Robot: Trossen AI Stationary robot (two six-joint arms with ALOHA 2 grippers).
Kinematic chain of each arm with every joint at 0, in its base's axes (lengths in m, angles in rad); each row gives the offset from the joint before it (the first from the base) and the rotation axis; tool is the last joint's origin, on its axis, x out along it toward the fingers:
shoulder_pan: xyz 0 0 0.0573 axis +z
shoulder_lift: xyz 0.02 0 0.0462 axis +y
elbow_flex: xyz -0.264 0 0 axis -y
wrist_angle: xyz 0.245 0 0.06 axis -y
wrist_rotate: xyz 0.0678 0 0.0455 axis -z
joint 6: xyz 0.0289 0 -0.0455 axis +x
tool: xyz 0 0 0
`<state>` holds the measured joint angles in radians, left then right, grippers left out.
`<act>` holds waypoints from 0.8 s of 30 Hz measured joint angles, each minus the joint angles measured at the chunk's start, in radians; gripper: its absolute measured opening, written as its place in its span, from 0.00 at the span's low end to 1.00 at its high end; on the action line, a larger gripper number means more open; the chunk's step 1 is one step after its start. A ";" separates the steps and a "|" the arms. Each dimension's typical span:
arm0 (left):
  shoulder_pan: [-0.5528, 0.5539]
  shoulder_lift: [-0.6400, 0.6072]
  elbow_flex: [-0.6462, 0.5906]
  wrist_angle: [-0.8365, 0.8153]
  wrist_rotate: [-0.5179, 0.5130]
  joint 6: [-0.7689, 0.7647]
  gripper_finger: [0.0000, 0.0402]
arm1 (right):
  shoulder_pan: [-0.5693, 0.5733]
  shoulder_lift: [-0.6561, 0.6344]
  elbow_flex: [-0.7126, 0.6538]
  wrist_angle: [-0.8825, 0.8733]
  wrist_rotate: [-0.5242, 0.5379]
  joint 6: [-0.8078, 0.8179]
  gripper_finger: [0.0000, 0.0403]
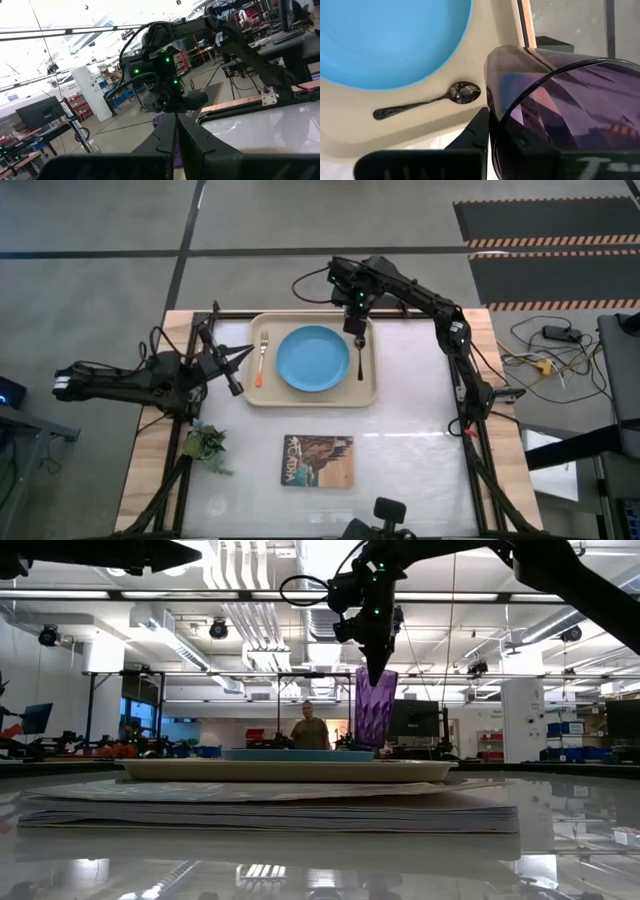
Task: Pick and place plate/cup/fork/spoon on tray
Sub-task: Put the violet cup on the light brown tray to the top right of the blue plate
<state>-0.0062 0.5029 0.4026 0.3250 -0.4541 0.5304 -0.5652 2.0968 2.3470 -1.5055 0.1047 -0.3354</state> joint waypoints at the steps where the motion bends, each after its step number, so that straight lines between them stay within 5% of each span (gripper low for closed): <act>1: 0.000 0.000 0.000 0.000 0.000 0.000 0.00 | 0.000 0.000 0.000 0.000 0.000 -0.003 0.02; 24: 0.000 0.000 0.000 0.000 0.000 0.000 0.00 | 0.000 0.000 -0.023 0.029 -0.004 -0.006 0.02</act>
<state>-0.0061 0.5034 0.4026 0.3254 -0.4541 0.5304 -0.5648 2.0968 2.3236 -1.4765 0.1005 -0.3412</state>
